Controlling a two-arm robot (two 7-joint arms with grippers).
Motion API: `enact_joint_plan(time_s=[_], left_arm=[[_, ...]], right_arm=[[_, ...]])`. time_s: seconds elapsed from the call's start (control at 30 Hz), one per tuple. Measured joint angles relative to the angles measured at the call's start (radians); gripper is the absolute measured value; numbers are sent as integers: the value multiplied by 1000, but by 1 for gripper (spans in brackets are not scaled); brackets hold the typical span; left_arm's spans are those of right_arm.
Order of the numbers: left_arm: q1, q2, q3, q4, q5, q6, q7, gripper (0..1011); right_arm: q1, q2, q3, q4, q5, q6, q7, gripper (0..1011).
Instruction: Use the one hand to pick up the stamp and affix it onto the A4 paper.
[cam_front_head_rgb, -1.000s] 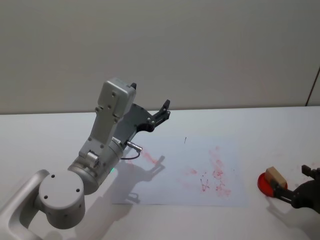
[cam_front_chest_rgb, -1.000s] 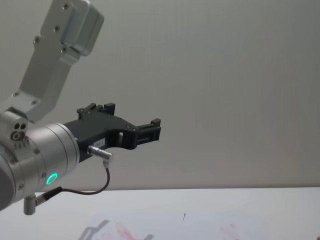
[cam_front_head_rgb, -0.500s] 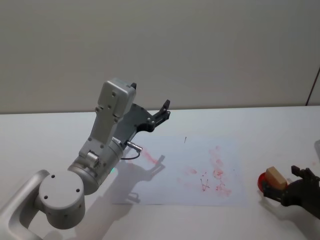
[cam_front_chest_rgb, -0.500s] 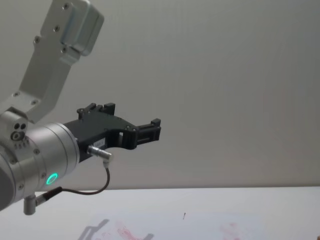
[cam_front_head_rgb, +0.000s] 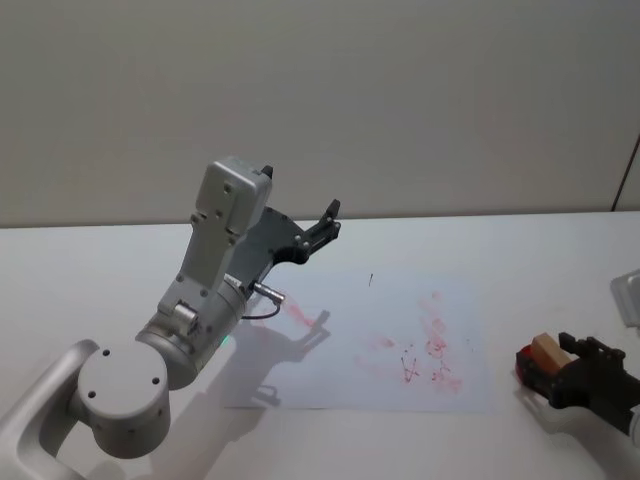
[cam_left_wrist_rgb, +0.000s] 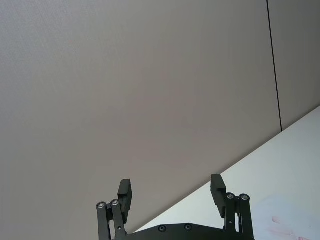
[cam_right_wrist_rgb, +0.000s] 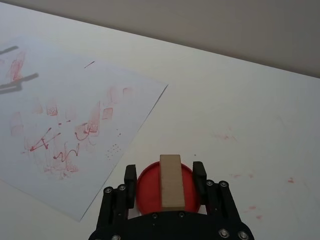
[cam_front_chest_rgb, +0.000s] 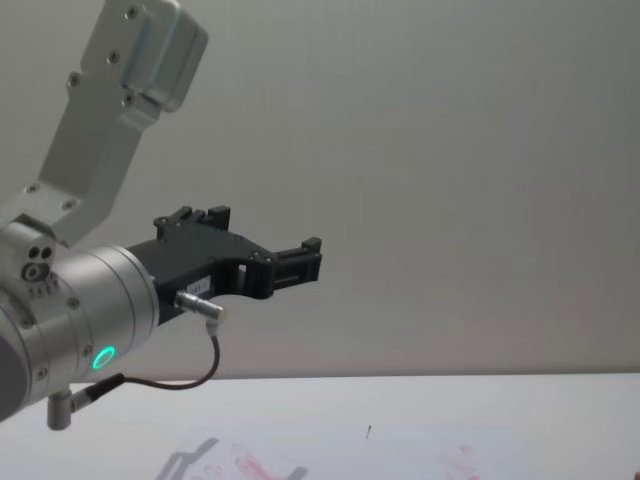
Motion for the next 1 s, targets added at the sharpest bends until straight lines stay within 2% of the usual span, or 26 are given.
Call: enact_joint_plan(time_s=[0.17, 0.2, 0.27, 0.3, 0.5, 0.77, 1.0], left_arm=[[0, 0, 0, 0, 0, 0, 0, 1001], [0, 0, 0, 0, 0, 0, 0, 1001], [0, 0, 0, 0, 0, 0, 0, 1001], [0, 0, 0, 0, 0, 0, 0, 1001], [0, 0, 0, 0, 0, 0, 0, 1001], [0, 0, 0, 0, 0, 0, 0, 1001], [0, 0, 0, 0, 0, 0, 0, 1001]], right_arm=[[5, -4, -2, 5, -4, 1, 3, 546], [7, -5, -3, 7, -5, 2, 4, 487], [8, -6, -4, 8, -6, 2, 4, 474], [10, -7, -4, 9, -7, 2, 5, 407], [13, -9, -5, 13, -9, 2, 6, 233], [12, -6, -2, 9, -9, -10, 8, 218], [22, -4, 4, -13, -5, -43, 22, 218]])
